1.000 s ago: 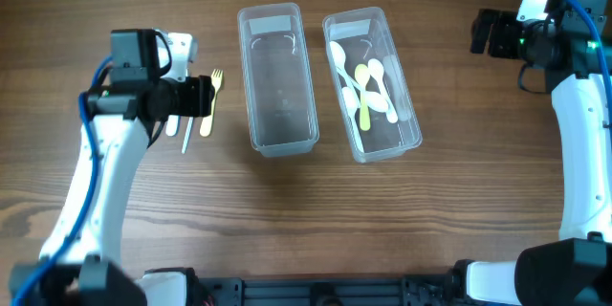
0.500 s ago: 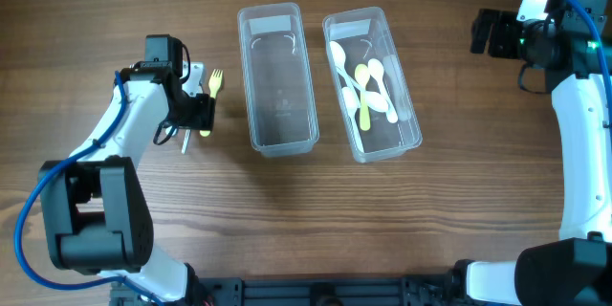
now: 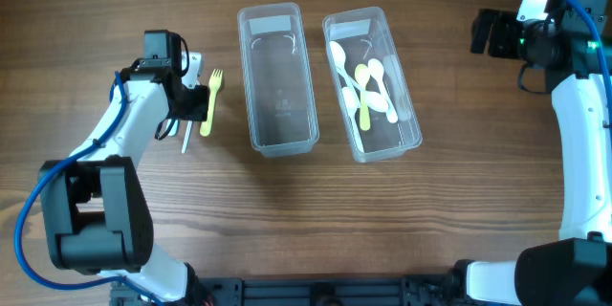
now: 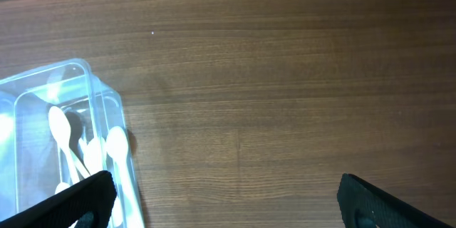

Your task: Pack container

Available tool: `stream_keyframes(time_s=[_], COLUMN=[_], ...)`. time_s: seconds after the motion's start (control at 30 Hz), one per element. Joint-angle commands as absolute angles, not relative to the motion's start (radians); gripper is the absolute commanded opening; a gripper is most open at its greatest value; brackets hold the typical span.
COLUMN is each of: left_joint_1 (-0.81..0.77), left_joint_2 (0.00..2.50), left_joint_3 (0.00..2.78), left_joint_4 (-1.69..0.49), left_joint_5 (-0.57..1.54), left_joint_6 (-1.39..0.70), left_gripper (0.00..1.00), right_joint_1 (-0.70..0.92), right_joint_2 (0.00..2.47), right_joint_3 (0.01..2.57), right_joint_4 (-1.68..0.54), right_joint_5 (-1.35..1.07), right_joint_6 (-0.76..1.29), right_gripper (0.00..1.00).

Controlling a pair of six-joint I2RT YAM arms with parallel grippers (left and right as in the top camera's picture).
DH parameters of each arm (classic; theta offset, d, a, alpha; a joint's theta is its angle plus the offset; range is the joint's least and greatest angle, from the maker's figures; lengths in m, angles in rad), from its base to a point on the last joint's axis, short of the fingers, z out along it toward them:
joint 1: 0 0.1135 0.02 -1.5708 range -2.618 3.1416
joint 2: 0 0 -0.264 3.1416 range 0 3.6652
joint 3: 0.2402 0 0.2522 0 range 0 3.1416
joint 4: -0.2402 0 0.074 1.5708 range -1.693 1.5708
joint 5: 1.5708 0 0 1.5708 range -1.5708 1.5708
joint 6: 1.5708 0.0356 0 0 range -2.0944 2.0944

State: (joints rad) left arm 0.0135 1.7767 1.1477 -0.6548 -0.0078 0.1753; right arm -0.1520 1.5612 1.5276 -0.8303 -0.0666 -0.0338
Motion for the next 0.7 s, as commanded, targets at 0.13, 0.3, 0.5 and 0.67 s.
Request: stream_keyframes(time_s=[0.13, 0.3, 0.5, 0.67], left_joint_1=[0.009, 0.009, 0.013, 0.028], left_joint_2=[1.827, 1.874, 1.914, 1.93], left_joint_3=[1.163, 1.163, 1.163, 1.163], left_joint_4=[-0.626, -0.609, -0.6, -0.598], left_joint_5=[-0.044, -0.05, -0.055, -0.055], left_joint_6=[0.181, 0.181, 0.204, 0.203], left_gripper=[0.45, 0.44, 0.41, 0.25], right_joint_1=[-0.149, -0.149, -0.149, -0.149], right_joint_2=[1.561, 1.562, 1.561, 1.561], right_joint_3=[1.537, 1.537, 1.537, 1.537], right_joint_4=[-0.828, -0.828, -0.828, -0.827], right_joint_5=[-0.059, -0.059, -0.059, -0.059], right_joint_6=[-0.025, -0.025, -0.025, -0.025], right_gripper=[1.0, 1.0, 1.0, 1.0])
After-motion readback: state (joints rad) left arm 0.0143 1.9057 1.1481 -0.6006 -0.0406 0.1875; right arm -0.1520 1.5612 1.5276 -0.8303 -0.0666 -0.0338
